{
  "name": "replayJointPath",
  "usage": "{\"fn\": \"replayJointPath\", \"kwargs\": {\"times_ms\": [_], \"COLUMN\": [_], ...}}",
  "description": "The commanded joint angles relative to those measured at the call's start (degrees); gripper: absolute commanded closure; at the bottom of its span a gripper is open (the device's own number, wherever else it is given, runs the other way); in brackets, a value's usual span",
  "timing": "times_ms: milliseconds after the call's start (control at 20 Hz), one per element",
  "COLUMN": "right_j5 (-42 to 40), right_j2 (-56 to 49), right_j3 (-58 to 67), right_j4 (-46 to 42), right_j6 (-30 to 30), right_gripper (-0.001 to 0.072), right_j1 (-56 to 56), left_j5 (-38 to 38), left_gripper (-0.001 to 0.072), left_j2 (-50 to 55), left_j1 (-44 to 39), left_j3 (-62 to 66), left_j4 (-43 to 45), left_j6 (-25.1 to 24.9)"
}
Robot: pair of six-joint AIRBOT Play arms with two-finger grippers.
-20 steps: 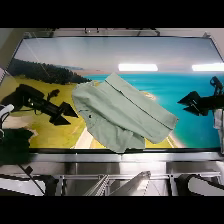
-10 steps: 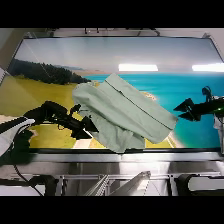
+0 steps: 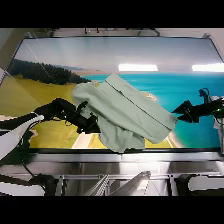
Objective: Fold the shirts.
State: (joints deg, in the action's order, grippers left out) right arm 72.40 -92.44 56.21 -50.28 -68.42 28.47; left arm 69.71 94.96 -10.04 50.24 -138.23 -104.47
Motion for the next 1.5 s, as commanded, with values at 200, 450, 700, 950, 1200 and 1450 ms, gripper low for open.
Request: {"fn": "replayJointPath", "kwargs": {"times_ms": [200,450,700,950,1200,1450], "right_j5": [2.4,4.5,27.1,28.7,-6.1,-9.5], "right_j2": [-0.3,-1.0,9.0,41.2,71.5,74.8], "right_j3": [-3.5,-3.8,-3.8,-1.2,5.9,6.0], "right_j4": [0.1,7.3,48.3,70.2,67.8,53.9], "right_j6": [1.7,5.6,23.8,31.7,33.3,24.0], "right_gripper": [0.0218,0.0694,0.0695,0.0693,0.0693,0.0693], "right_j1": [-3.0,-13.5,-12.5,0.8,21.5,23.5], "left_j5": [3.7,5.7,24.5,33.7,33.4,30.3], "left_gripper": [0.0688,0.0687,0.0687,0.0686,0.0684,0.0684], "left_j2": [-4.4,-4.5,-14.7,-35.4,-42.8,-35.6], "left_j1": [12.0,13.0,13.1,18.8,43.6,41.1], "left_j3": [-2.0,-0.7,11.0,35.4,65.1,56.4], "left_j4": [3.3,2.2,-19.1,-33.4,-33.6,-33.0], "left_j6": [0.7,-1.2,-13.7,-24.4,-25.8,-22.1]}}
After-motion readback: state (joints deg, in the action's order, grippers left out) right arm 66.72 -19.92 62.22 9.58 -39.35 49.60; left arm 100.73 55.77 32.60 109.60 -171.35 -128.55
